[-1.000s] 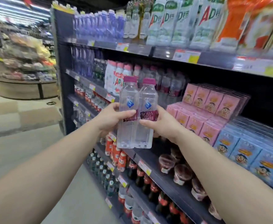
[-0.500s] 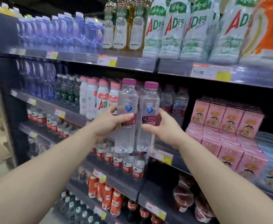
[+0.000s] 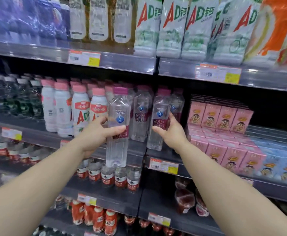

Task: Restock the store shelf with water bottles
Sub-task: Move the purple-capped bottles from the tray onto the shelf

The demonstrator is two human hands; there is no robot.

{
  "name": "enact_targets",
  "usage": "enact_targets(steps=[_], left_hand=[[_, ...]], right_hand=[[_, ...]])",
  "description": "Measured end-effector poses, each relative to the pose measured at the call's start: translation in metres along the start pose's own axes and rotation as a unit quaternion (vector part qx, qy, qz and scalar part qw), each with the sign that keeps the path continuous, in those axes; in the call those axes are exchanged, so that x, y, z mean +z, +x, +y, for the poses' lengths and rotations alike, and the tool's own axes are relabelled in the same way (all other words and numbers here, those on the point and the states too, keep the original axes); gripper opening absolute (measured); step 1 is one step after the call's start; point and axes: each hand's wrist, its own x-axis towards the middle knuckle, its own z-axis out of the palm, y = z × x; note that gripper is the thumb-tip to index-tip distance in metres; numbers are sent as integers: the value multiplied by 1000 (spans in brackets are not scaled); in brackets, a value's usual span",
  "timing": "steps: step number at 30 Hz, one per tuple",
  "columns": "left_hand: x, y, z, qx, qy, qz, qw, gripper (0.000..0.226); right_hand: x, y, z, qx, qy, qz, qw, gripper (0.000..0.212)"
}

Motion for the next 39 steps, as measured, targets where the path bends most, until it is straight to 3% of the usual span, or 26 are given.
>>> enact_targets(steps=[3, 7, 10, 12, 16, 17, 25, 28, 30, 34, 35, 39], left_hand=[[-3, -1, -3, 11, -12, -4, 1000, 122], [-8, -1, -7, 12, -22, -7, 1000, 100], [-15, -3, -10, -2, -10, -6, 1000, 120], [-17, -5, -11, -1, -6, -8, 1000, 120], [-15, -8, -13, 5, -29, -24, 999, 68], [-15, -9, -13, 1, -36, -26, 999, 66], [-12, -2, -17, -2, -28, -18, 999, 95], [-2, 3, -11, 7, -38, -15, 999, 91], [8, 5, -3, 14, -57, -19, 998, 78], [34, 13, 13, 27, -106, -33, 993, 62], [42, 14, 17, 33, -115, -41, 992, 57], [73, 22, 28, 51, -134, -73, 987, 53]], right_hand=[[4, 6, -1, 2, -33, 6, 999, 83], [17, 14, -1, 19, -26, 36, 999, 83], [23, 17, -3, 27, -23, 55, 998, 82], [27, 21, -4, 34, -22, 60, 997, 82], [32, 25, -3, 44, -15, 66, 997, 83], [32, 26, -3, 47, -15, 67, 997, 83], [31, 22, -7, 64, -15, 75, 995, 89], [25, 4, -20, 32, -19, 107, 994, 83], [17, -9, -28, -21, 6, 66, 998, 79], [-4, -32, -40, -87, 2, -180, 980, 91], [-6, -34, -42, -101, -17, -185, 977, 93], [-17, -36, -42, -104, -7, -57, 993, 81]])
